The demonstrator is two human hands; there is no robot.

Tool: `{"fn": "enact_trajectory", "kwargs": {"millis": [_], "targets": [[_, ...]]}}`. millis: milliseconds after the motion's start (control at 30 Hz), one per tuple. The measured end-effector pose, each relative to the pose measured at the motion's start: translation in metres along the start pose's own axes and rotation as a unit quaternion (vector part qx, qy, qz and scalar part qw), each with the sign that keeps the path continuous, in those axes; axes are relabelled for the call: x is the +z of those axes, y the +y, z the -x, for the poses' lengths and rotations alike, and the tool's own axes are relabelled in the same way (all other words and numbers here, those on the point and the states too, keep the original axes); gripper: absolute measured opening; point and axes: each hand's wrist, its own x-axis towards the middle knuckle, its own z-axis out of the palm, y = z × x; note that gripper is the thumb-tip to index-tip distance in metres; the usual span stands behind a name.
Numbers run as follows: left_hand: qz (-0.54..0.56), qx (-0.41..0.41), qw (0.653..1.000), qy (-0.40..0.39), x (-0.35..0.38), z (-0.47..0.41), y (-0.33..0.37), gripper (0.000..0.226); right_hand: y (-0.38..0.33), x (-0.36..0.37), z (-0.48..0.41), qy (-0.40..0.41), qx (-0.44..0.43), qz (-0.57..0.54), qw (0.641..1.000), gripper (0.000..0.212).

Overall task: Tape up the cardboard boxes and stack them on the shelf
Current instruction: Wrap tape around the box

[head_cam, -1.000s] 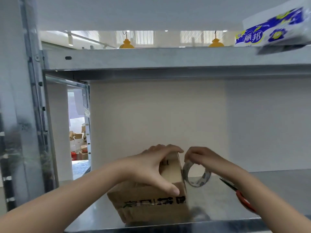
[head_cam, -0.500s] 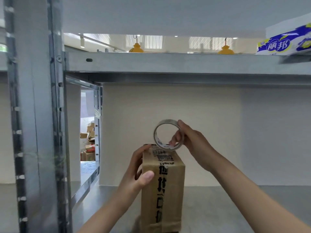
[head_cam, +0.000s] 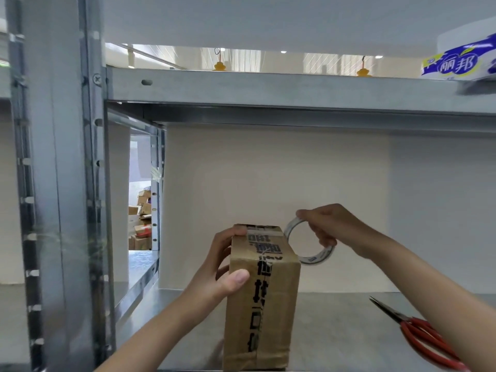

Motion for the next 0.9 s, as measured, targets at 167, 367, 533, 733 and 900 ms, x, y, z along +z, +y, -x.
{"fn": "enact_trajectory", "kwargs": {"millis": [167, 367, 533, 733, 900], "targets": [[-0.309, -0.049, 0.943, -0.109, -0.016, -0.028, 0.053, 0.070, 0.007, 0.001, -0.001, 0.015, -0.027, -0.011, 0.999, 0.043], [-0.462, -0.188, 0.809, -0.311, 0.021, -0.092, 0.106, 0.115, 0.003, 0.006, 0.010, -0.014, -0.033, -0.047, 0.998, 0.046], [-0.419, -0.216, 0.789, -0.394, 0.019, -0.098, 0.113, 0.120, 0.030, 0.005, 0.018, -0.078, 0.003, -0.220, 0.972, 0.032], [-0.411, -0.135, 0.842, -0.323, 0.013, -0.075, 0.117, 0.115, 0.029, 0.016, 0.010, -0.082, -0.046, -0.278, 0.956, 0.024], [-0.230, -0.024, 0.970, -0.069, -0.002, -0.061, 0.104, 0.106, -0.006, 0.010, 0.001, -0.063, -0.079, -0.411, 0.906, 0.043]]}}
